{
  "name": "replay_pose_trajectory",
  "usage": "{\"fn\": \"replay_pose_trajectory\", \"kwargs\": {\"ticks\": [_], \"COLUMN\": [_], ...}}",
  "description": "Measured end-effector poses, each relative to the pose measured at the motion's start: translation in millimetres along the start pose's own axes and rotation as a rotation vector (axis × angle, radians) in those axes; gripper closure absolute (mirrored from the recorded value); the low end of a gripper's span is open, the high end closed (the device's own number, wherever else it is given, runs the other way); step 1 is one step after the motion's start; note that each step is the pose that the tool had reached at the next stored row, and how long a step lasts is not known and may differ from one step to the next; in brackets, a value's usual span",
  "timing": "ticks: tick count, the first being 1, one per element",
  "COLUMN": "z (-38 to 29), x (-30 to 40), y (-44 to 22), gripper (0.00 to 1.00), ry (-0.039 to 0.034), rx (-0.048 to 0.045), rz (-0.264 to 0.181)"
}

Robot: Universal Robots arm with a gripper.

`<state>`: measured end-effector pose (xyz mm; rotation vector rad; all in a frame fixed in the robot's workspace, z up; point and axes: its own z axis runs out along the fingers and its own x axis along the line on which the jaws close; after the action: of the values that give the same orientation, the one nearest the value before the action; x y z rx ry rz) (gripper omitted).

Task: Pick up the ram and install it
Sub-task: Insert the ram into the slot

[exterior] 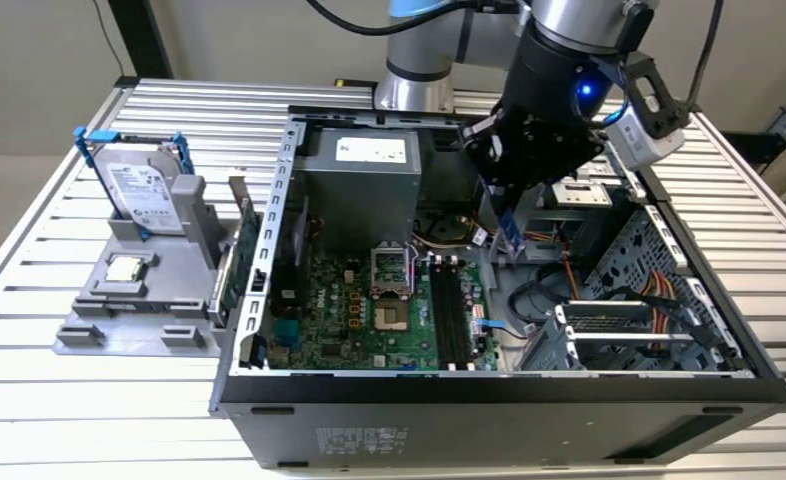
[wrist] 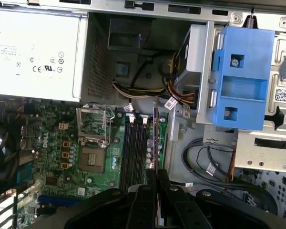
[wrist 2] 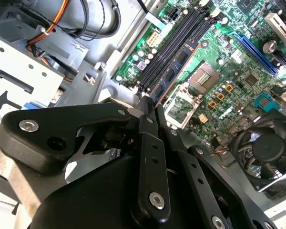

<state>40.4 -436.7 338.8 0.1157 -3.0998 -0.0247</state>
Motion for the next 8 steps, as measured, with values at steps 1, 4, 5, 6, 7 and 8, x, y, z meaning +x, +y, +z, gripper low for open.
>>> {"fn": "replay_pose_trajectory", "kwargs": {"ticks": [1, 4, 5, 6, 7, 8], "z": [0.7, 2.7, 3.4, 4.0, 4.6, 5.0], "x": [0.0, -0.1, -0.1, -0.1, -0.2, -0.2], "y": [0.0, 0.0, 0.0, -0.1, -0.1, -0.1], "gripper": [1.00, 1.00, 1.00, 1.00, 1.00, 1.00], "ry": [0.0000, 0.0001, 0.0001, 0.0001, 0.0001, 0.0001], "rx": [0.0006, 0.0016, 0.0020, 0.0024, 0.0027, 0.0030], "rz": [0.001, 0.003, 0.004, 0.004, 0.005, 0.006]}}
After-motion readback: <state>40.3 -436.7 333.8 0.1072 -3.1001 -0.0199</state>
